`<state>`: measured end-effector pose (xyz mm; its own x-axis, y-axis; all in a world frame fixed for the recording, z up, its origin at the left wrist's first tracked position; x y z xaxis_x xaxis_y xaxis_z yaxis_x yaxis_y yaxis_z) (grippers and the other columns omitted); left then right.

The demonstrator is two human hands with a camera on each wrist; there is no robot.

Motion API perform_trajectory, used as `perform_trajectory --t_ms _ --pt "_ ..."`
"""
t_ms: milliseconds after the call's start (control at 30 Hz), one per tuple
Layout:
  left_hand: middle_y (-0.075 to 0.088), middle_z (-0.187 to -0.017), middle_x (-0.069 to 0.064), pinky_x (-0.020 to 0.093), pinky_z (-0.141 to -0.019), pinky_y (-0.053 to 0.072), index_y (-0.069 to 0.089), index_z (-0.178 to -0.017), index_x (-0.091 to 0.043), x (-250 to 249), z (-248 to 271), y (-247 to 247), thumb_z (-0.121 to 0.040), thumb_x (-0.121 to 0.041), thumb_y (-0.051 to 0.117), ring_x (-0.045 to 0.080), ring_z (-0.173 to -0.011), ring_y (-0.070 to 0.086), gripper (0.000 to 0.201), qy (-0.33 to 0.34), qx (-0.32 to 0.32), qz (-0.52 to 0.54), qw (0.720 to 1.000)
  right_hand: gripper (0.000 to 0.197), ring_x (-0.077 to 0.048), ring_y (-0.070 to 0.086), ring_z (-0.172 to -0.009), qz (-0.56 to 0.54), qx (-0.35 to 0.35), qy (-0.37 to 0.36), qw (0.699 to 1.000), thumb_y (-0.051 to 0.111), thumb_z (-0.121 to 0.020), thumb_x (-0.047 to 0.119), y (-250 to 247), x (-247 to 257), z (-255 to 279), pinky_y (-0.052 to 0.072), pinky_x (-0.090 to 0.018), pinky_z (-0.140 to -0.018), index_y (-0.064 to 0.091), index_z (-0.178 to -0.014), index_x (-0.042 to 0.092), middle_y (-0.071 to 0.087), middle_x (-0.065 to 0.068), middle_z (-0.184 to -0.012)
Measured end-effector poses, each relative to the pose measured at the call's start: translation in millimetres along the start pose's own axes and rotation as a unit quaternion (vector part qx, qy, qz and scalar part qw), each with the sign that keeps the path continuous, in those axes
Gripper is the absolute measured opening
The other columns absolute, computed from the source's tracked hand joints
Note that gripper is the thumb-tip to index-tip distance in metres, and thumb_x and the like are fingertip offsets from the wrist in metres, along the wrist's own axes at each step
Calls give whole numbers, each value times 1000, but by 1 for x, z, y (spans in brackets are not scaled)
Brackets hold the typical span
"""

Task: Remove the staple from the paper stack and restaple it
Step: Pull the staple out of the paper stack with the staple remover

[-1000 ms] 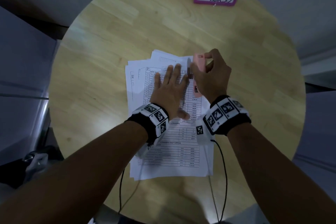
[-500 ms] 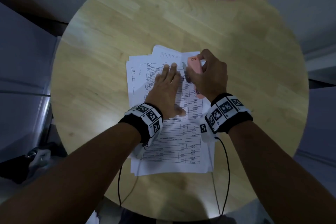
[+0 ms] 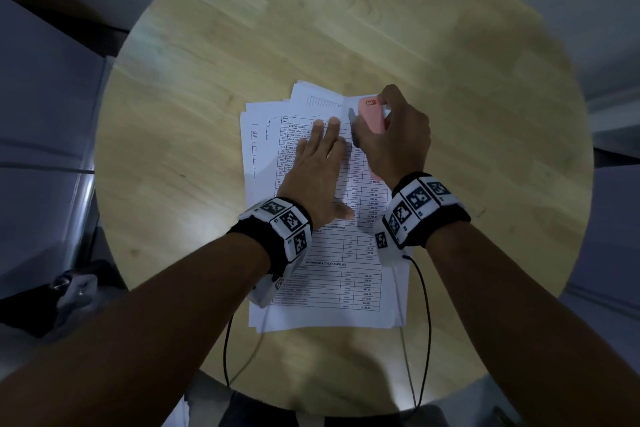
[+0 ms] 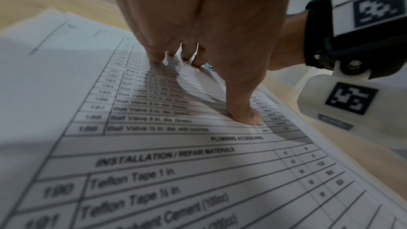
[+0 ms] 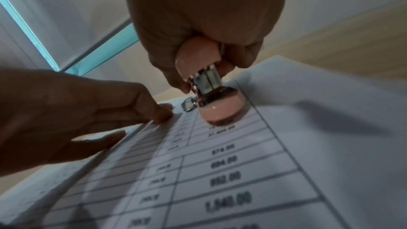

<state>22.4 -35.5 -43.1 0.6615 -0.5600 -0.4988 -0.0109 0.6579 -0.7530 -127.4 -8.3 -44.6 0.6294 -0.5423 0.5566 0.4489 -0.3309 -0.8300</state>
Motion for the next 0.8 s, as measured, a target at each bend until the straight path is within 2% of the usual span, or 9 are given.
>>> perform_trajectory --t_ms 133,300,400,467,533,600,667,800 --pt "-16 -164 9 48 -122 -3 10 -154 -6 0 0 0 -64 -52 85 29 -150 -18 126 0 0 2 1000 30 -28 63 -69 -36 -8 32 999 72 -84 35 3 3 -1 54 -34 -62 57 -100 14 70 -3 -79" --pt "-16 -164 9 48 -123 -2 10 -153 -6 0 -1 -1 -64 -54 83 30 -150 -17 126 1 3 -5 1000 32 -29 64 -69 -48 -25 51 997 71 -85 35 9 7 -9 52 -33 -60 55 -101 13 68 -2 -77" --pt "-15 -164 9 49 -123 -1 11 -153 -7 0 0 -1 -63 -56 82 30 -150 -16 125 4 2 -3 1000 31 -25 63 -66 -66 -33 71 995 74 -83 34 9 7 -14 42 -24 -52 57 -99 12 67 0 -73" --pt "-14 -164 9 49 -122 0 12 -153 -6 1 0 0 -62 -58 82 30 -150 -16 126 7 0 -4 1000 30 -18 58 -56 -88 -44 77 992 77 -81 31 8 5 -14 32 -9 -44 59 -95 10 61 4 -65" --pt "-15 -164 10 48 -120 -1 11 -153 -5 2 0 1 -62 -60 82 31 -150 -16 128 7 -1 -9 1000 31 -11 52 -50 -98 -50 76 991 78 -81 29 7 5 -14 33 -7 -43 60 -94 7 58 7 -60" --pt "-15 -164 11 48 -120 -2 10 -153 -4 2 0 1 -63 -58 82 31 -150 -16 127 7 -1 -16 1000 31 -17 58 -55 -94 -48 69 992 76 -82 30 7 7 -14 33 -9 -43 59 -96 8 65 0 -68" --pt "-14 -164 10 49 -121 0 12 -153 -4 2 1 2 -64 -55 82 31 -150 -15 124 6 -4 -20 1000 29 -26 64 -64 -78 -43 55 994 72 -83 30 8 10 -15 43 -25 -49 58 -96 9 70 -5 -75" --pt "-13 -164 11 49 -121 0 13 -152 -4 0 4 0 -66 -54 82 32 -151 -13 121 11 -7 -30 999 31 -29 66 -64 -80 -59 57 993 69 -83 35 3 13 -24 53 -36 -54 57 -96 9 67 -1 -69"
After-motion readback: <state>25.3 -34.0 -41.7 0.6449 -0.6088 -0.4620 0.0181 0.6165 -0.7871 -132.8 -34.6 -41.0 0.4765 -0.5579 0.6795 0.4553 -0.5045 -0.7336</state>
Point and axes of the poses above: each hand's wrist, its own z-axis away from the middle knuckle, its own y-axis out of the palm, x = y × z, the point moved 1 cm from there along -z, towards the middle knuckle
